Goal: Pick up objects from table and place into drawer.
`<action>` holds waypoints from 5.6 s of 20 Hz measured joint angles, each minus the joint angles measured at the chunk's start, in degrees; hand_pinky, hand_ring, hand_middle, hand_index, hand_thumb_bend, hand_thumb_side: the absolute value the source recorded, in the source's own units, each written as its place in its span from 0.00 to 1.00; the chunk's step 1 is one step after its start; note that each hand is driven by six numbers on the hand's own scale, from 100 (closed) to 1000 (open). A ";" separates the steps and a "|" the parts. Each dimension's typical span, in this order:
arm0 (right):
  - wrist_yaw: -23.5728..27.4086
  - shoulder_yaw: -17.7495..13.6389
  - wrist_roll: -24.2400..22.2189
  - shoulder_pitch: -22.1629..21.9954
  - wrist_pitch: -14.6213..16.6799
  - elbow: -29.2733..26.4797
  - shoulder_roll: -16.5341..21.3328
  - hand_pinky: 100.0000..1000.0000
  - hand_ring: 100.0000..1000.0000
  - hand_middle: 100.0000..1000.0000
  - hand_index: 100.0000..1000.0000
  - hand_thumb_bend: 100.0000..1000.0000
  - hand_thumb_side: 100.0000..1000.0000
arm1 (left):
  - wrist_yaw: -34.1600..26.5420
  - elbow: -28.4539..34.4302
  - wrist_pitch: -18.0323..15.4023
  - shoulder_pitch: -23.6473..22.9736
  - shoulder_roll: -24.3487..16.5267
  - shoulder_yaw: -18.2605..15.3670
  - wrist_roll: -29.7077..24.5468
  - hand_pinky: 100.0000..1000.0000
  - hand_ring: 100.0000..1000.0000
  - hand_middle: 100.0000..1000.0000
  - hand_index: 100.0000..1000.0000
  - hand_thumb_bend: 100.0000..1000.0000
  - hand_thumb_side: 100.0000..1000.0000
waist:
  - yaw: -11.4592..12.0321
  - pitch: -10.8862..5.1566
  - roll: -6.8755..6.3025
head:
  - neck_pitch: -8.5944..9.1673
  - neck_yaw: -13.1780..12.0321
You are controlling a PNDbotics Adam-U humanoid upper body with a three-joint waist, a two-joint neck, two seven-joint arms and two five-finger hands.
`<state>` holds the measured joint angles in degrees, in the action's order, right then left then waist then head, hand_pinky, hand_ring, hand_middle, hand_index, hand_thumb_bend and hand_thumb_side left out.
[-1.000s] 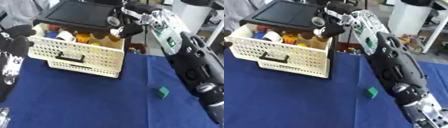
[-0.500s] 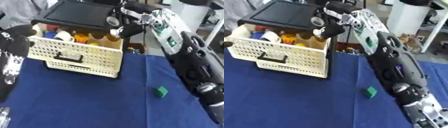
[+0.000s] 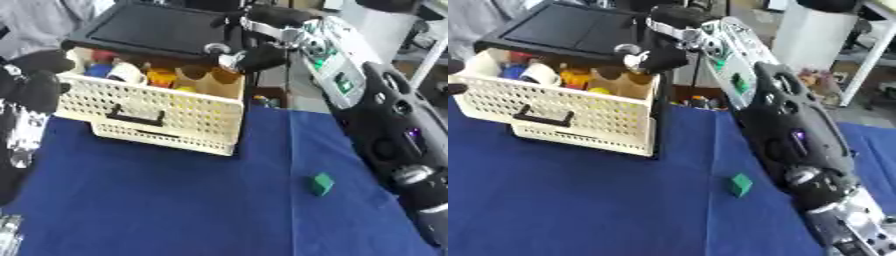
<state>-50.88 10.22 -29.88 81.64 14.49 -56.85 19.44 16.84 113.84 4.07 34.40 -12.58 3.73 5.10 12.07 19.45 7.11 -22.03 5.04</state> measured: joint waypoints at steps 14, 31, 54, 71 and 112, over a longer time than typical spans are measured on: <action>6.20 0.00 -5.87 -0.26 0.94 -0.76 1.15 0.27 0.55 0.64 0.92 0.02 0.78 | -0.09 0.00 0.09 0.01 0.01 0.00 -0.10 0.75 0.81 0.66 0.78 0.40 0.85 | -0.21 -0.05 0.02 | 0.00 -0.43; 14.83 0.49 -10.19 -1.52 -1.56 -5.28 1.69 0.28 0.57 0.64 0.92 0.00 0.76 | -0.09 0.00 0.29 0.02 0.04 0.00 -0.58 0.75 0.82 0.66 0.78 0.40 0.85 | -0.38 -0.03 0.17 | 0.01 -0.95; 22.45 -4.67 -0.65 -3.76 -4.39 -19.22 4.71 0.24 0.53 0.58 0.87 0.00 0.60 | 1.32 0.00 0.38 -0.01 0.01 -0.07 -0.80 0.75 0.81 0.66 0.78 0.39 0.85 | -1.77 -0.03 -2.03 | -0.56 -2.48; 25.77 -11.90 14.05 -13.79 -17.06 -41.03 9.16 0.20 0.50 0.51 0.81 0.00 0.79 | 14.16 -3.92 2.98 9.01 -13.29 2.92 -11.76 0.08 0.16 0.24 0.49 0.00 1.00 | -3.69 -0.10 -5.50 | -2.17 -5.00; 27.23 -8.35 32.85 -21.69 -21.78 -41.63 12.14 0.22 0.50 0.50 0.80 0.00 0.90 | 23.14 -7.40 -6.46 5.73 -27.72 5.96 -51.08 0.23 0.34 0.48 0.78 0.00 1.00 | -3.55 -1.11 -8.84 | -3.77 -4.60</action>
<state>-23.64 1.87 2.97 59.94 -7.28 -98.49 31.57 39.98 106.43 -2.39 40.12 -40.30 9.69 -45.98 8.52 18.34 -1.73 -25.80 0.44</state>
